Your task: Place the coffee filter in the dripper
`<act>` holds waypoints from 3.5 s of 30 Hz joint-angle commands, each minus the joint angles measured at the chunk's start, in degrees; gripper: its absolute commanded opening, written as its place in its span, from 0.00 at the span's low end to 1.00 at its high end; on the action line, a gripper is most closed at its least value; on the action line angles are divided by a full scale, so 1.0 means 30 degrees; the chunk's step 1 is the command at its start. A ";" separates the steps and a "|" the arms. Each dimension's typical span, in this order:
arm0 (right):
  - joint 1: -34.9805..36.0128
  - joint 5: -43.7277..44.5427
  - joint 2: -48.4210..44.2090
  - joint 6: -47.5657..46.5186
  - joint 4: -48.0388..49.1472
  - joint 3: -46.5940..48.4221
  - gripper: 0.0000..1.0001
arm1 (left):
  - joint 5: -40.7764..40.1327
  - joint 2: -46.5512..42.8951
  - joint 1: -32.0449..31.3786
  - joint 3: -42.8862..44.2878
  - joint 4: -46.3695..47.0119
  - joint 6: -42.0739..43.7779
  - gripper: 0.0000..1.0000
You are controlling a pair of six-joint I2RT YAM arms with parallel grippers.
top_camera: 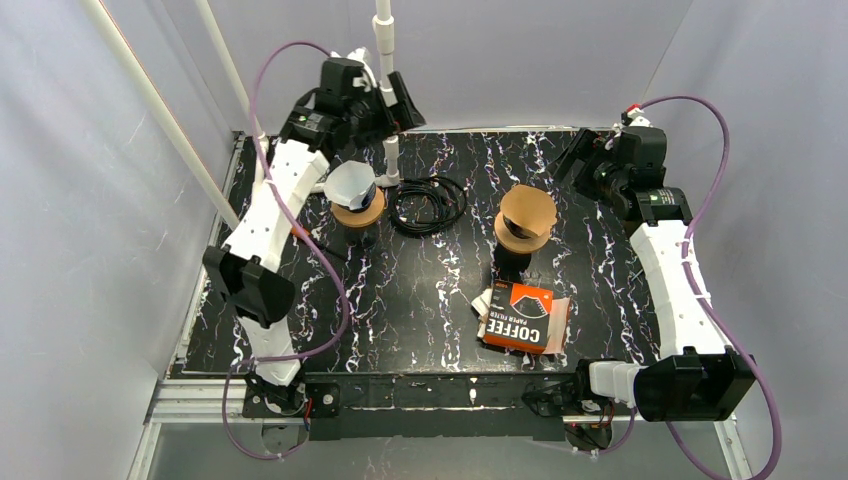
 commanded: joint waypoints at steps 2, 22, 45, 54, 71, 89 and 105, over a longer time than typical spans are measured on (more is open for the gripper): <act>-0.0141 0.0798 -0.0704 -0.0304 0.1164 0.0813 0.99 | -0.1661 -0.2874 0.2123 -0.0564 -0.0355 0.2334 0.98; -0.0152 0.2799 -0.1394 -0.0580 0.2509 -0.0297 0.98 | -0.7621 -1.0814 0.3918 -0.8034 -0.0527 0.8476 0.98; -0.0152 1.2446 -0.7981 -0.5980 0.3101 -0.8638 0.98 | -0.8232 -2.2656 0.3915 -2.4859 0.2964 0.7405 0.98; -0.0155 1.0635 -1.0405 -0.6246 0.6866 -1.5339 0.98 | -0.7736 -2.2244 0.3922 -3.0290 0.9504 1.1594 0.98; -0.0166 0.9543 -0.6106 -0.8814 2.0369 -2.1465 0.98 | -0.7196 -1.7308 0.4678 -3.4002 1.8121 1.3279 0.98; -0.0210 0.8564 -0.1651 -0.7339 2.7789 -2.2382 0.98 | -0.2053 -0.8814 0.8280 -3.3384 2.8338 1.1534 0.98; -0.0127 0.6262 0.7206 -0.9251 3.3064 -1.9890 0.98 | -0.2130 -0.6992 0.8280 -3.4353 3.1406 1.1538 0.98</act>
